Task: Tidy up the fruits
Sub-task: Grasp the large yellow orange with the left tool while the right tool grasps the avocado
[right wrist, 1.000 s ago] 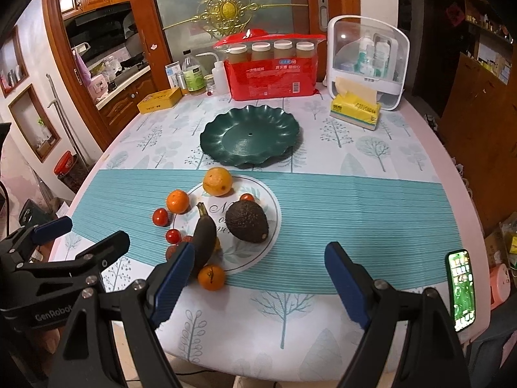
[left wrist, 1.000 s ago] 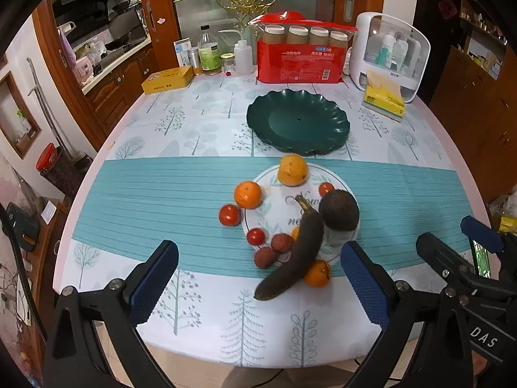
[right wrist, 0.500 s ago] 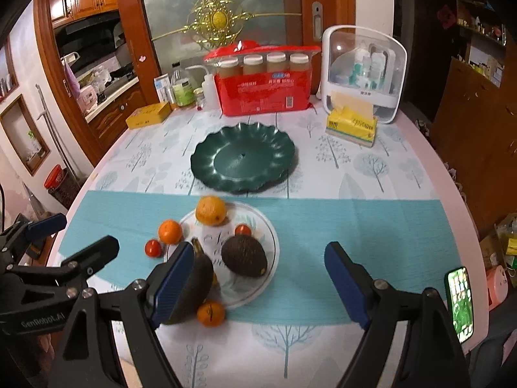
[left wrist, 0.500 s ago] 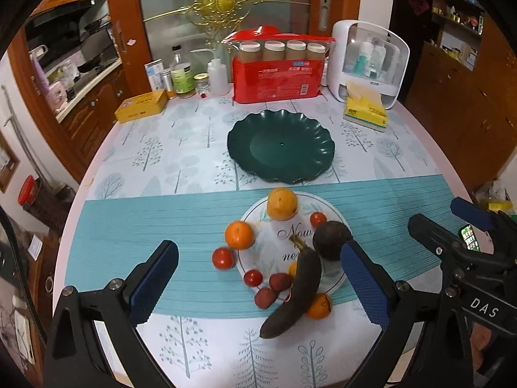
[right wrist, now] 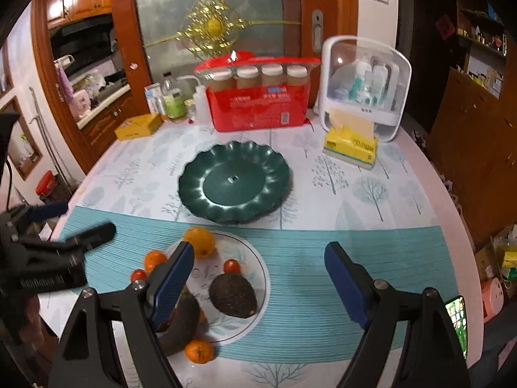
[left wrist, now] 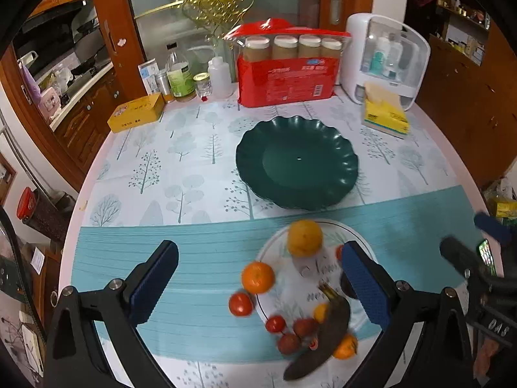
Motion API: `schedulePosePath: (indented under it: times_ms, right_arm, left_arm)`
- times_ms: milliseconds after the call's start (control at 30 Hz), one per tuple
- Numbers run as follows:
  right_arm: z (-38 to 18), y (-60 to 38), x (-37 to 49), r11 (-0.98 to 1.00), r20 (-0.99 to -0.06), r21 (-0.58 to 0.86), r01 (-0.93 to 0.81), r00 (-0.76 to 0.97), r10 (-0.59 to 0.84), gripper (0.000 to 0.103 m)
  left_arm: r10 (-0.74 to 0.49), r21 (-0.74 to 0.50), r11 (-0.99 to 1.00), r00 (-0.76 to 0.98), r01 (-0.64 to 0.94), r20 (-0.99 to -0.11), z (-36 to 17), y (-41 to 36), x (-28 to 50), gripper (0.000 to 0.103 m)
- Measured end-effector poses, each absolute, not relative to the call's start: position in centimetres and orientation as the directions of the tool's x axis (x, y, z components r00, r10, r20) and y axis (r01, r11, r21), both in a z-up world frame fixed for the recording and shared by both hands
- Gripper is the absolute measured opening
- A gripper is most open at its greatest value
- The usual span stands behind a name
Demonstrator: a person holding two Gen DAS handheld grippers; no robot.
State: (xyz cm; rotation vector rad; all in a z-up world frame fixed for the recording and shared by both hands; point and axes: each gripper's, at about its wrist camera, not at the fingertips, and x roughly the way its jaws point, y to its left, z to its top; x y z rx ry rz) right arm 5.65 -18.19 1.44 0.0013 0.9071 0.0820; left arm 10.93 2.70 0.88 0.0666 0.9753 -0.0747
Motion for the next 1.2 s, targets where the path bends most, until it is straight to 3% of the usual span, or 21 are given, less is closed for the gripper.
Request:
schedulePosePath:
  times_ms: [533, 1000, 1200]
  right_arm:
    - [-9.5, -18.3, 8.5, 0.989, -0.928, 0.140, -0.040, 0.344, 0.145, 0.083]
    - [-12.9, -16.4, 9.6, 0.951, -0.917, 0.296, -0.090, 0.250, 0.309, 0.081]
    - [-14.3, -16.3, 10.2, 0.936, -0.916, 0.341, -0.081, 0.197, 0.351, 0.065]
  left_arm:
    - [-0.137, -0.091, 0.981, 0.279, 0.172, -0.951, -10.5, 0.6, 19.9, 0.100]
    - [-0.153, -0.115, 0.971, 0.173, 0.210, -0.973, -15.0, -1.7, 21.7, 0.096]
    - [-0.167, -0.131, 0.967, 0.153, 0.219, -0.974, -15.9, -2.2, 21.6, 0.091]
